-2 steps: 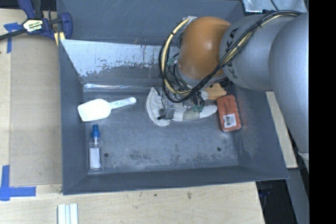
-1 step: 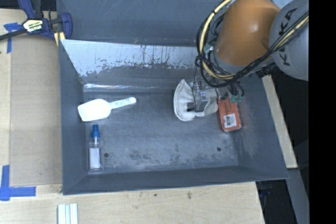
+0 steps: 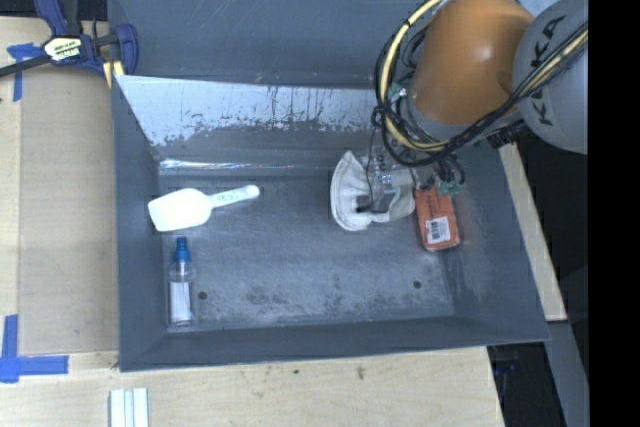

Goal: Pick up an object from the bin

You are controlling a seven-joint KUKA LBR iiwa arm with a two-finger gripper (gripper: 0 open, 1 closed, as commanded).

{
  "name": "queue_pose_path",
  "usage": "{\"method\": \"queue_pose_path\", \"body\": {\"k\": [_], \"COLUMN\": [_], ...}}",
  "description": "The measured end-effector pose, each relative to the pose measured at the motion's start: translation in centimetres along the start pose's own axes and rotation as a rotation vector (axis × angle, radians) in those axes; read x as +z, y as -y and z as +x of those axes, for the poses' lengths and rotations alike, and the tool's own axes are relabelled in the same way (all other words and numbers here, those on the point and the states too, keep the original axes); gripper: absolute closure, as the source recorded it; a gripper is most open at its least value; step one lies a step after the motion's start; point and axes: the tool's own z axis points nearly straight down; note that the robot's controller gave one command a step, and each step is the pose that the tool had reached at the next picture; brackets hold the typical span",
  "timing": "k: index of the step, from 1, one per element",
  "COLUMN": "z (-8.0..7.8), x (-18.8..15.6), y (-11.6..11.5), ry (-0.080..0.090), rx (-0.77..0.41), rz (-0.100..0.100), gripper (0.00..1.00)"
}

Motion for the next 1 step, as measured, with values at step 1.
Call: {"method": "queue_pose_path", "body": {"k": [1], "z": [0.05], "x": [-3.85], "y": [1.19], "ry": [-0.006], "rx": [-0.011], "rz": [-0.001], "gripper": [1.0]}}
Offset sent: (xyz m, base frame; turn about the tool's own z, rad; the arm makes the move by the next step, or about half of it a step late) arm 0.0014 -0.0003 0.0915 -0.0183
